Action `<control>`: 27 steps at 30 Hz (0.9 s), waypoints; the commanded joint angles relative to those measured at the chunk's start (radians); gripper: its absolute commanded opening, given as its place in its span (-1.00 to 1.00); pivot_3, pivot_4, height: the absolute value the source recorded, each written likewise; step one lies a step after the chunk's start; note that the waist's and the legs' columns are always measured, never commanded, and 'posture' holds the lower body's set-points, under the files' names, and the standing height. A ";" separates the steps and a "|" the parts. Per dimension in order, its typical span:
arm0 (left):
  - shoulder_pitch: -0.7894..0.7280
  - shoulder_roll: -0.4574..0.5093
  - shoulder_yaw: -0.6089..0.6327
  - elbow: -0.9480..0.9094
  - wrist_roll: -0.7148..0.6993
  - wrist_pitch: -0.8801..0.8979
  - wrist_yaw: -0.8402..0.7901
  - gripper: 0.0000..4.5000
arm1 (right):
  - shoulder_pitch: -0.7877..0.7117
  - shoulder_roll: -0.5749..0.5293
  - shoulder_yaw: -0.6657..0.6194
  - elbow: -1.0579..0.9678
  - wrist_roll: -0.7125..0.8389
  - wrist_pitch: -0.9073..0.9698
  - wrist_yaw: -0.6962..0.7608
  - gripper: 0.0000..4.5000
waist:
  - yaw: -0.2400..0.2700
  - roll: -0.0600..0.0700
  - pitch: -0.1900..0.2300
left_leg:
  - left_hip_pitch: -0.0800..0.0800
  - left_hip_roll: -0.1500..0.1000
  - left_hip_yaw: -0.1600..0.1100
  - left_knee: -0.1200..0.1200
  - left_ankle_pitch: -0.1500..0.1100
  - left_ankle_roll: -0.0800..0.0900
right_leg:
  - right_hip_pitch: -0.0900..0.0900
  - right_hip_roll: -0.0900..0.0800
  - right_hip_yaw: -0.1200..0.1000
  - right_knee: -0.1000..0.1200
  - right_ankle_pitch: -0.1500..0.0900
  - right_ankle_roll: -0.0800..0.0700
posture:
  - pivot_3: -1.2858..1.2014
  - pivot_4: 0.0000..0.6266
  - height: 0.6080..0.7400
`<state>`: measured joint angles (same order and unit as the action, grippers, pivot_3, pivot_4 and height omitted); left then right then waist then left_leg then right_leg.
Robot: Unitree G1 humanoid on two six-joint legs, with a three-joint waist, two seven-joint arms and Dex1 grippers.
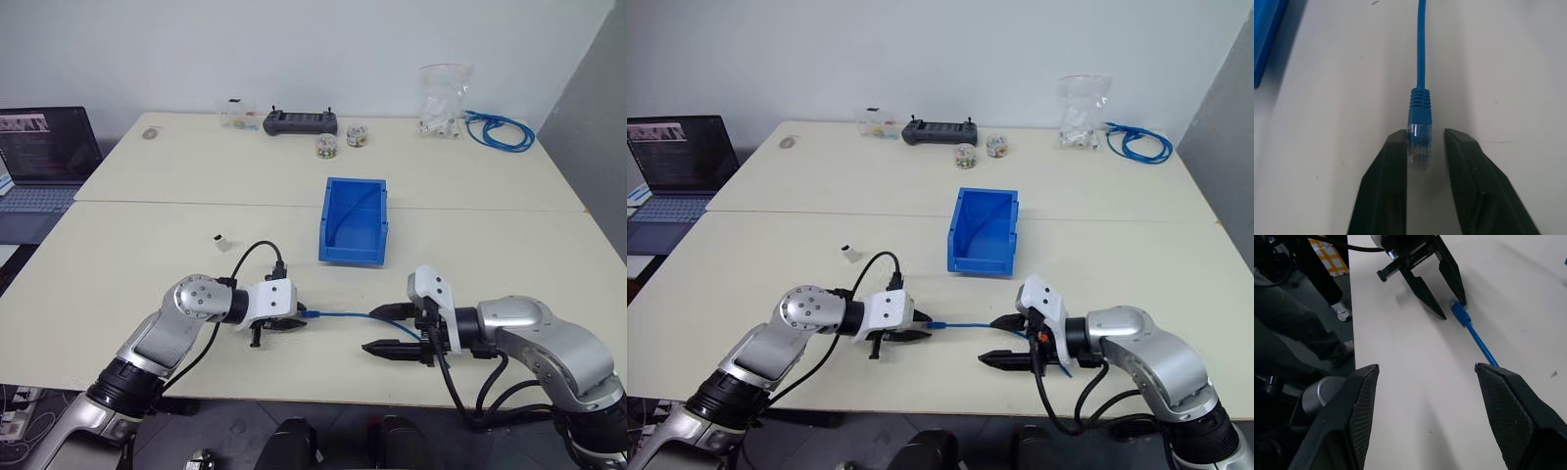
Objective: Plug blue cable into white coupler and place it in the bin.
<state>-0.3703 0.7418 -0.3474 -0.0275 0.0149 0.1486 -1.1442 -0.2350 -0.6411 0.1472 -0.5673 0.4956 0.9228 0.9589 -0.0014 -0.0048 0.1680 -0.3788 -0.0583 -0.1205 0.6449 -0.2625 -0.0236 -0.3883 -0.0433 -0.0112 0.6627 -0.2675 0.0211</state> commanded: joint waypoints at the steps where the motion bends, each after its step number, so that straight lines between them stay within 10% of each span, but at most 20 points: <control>1: 0.025 0.005 -0.054 0.051 0.054 0.056 -0.014 -0.87 | 0.016 -0.020 -0.025 -0.050 0.024 -0.056 -0.002 0.47 | 0.000 0.000 0.000 | 0.000 0.000 0.000 0.000 0.000 0.000 | 0.000 0.000 0.000 0.000 0.000 0.000 | 0.03 -0.52 1.00; 27: -0.180 -0.182 0.252 -0.191 -0.664 0.839 -0.065 -0.89 | 0.144 0.084 -0.282 -0.099 0.438 -0.002 -0.254 0.47 | -0.010 -0.010 0.005 | -0.002 0.003 -0.002 0.000 0.000 0.000 | -0.001 0.003 -0.001 0.000 -0.001 0.001 | 0.03 -0.52 1.00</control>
<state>-0.5327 0.5424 -0.1218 -0.1684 -0.5893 0.9501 -1.1913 -0.0603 -0.5808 -0.1008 -0.6835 0.8694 0.9123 0.7583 -0.0112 -0.0144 0.1728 -0.3803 -0.0557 -0.1223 0.6453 -0.2624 -0.0241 -0.3894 -0.0403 -0.0116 0.6631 -0.2681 0.0220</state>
